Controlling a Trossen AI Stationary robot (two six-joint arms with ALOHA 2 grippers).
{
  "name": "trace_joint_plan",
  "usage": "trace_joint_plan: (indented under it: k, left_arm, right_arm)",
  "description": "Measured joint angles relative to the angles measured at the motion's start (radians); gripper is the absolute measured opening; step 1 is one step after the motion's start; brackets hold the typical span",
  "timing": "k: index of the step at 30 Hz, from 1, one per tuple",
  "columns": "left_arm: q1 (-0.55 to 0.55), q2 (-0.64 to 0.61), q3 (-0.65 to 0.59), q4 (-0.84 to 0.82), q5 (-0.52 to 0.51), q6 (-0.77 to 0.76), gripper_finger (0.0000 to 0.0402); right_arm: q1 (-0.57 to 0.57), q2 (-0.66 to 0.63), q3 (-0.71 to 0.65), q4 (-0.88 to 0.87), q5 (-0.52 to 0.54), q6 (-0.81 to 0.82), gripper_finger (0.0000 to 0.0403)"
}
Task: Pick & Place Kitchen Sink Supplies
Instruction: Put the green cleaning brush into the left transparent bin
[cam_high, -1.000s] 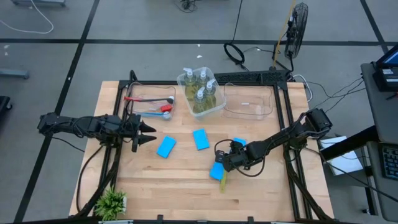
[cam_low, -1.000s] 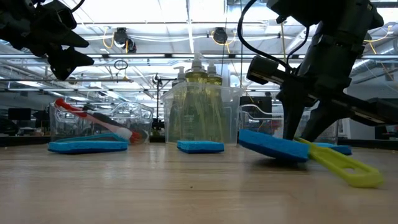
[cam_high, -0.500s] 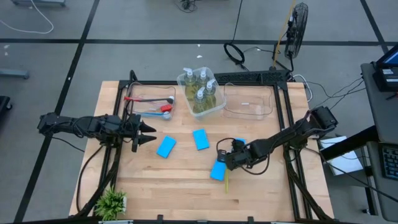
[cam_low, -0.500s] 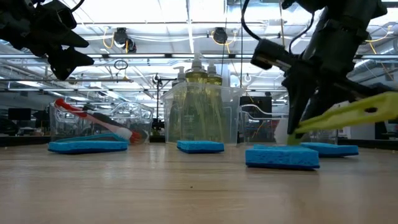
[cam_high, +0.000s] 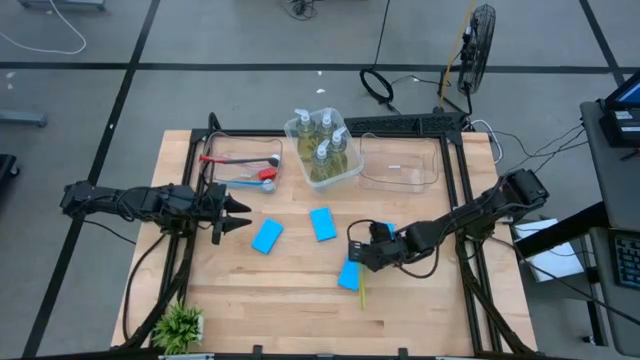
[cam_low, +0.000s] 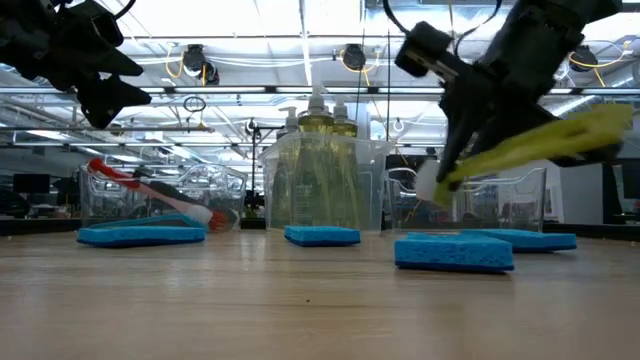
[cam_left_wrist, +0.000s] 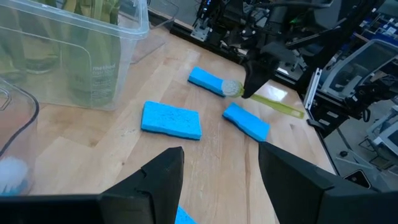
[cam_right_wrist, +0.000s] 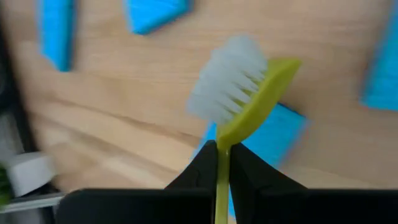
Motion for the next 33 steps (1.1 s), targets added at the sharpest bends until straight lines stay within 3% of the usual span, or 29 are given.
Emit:
trace_joint_plan:
  k: [15, 25, 33]
  left_arm:
    - [0.000, 0.000, 0.000, 0.006, -0.017, -0.027, 0.0209]
    - [0.000, 0.000, 0.000, 0.006, -0.017, -0.117, 0.0209]
    - [0.000, 0.000, 0.000, 0.027, -0.013, -0.162, 0.0209]
  right_arm:
    - [-0.053, -0.003, 0.002, 0.440, 0.206, -0.256, 0.0008]
    - [-0.134, -0.003, 0.002, 0.806, 0.233, -0.560, 0.0008]
    - [-0.186, -0.003, 0.002, 0.979, 0.273, -0.776, 0.0008]
